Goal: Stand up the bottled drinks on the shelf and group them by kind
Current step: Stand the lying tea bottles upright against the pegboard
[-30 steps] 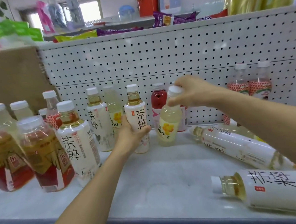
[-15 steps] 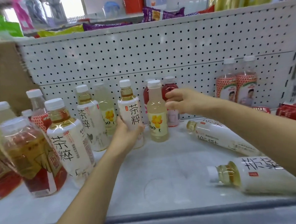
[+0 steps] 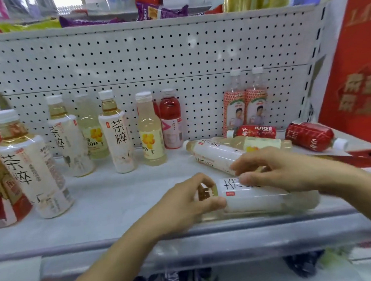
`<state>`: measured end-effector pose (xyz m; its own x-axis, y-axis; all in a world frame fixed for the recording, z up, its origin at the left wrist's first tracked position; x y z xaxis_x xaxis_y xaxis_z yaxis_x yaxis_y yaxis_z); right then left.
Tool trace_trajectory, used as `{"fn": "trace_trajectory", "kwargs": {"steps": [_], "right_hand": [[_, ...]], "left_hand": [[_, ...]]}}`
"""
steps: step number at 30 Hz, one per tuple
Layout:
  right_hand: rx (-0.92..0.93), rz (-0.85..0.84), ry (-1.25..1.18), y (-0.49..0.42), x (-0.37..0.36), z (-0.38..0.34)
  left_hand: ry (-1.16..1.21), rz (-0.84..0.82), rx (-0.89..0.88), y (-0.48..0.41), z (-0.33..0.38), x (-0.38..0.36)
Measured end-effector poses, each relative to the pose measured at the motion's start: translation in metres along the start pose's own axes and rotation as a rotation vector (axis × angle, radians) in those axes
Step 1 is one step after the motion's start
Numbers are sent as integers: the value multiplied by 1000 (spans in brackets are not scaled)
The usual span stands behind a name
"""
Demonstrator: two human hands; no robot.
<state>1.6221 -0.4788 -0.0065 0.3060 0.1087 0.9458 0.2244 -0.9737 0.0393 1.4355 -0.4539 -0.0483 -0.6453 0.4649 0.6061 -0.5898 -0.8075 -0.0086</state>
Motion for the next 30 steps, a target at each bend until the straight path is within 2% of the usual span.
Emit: {"fn": "trace_trajectory", "kwargs": {"steps": [2, 6, 10, 12, 15, 19, 22, 25, 30], "right_hand": [[56, 44, 30, 5, -6, -2], [142, 229, -68, 1, -3, -17], [163, 410, -123, -20, 8, -22], [75, 449, -8, -40, 11, -14], [-105, 335, 217, -70, 1, -2], [-211, 257, 483, -97, -16, -1], [-223, 248, 598, -108, -14, -9], [-219, 233, 418, -118, -13, -12], [-105, 422, -263, -125, -8, -38]], "left_hand": [[122, 53, 14, 0, -2, 4], [364, 361, -1, 1, 0, 39], [544, 659, -162, 7, 15, 96], [507, 763, -229, 9, 24, 121], [359, 843, -281, 6, 35, 150], [49, 808, -320, -7, 42, 162], [11, 807, -314, -17, 34, 168], [99, 742, -302, -25, 24, 163], [172, 760, -359, -28, 15, 157]]}}
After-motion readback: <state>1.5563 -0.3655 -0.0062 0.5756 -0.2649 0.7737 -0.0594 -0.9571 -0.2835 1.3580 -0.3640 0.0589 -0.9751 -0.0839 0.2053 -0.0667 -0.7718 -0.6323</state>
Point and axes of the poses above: each hand's wrist, its own y-axis away from the middle knuckle, its own x-axis out of the back of the hand, z = x × y, the point moved 6 cm from there along -y, towards the middle knuckle, and after that the axes turned 9 degrees about y, right-handed, at the moved point
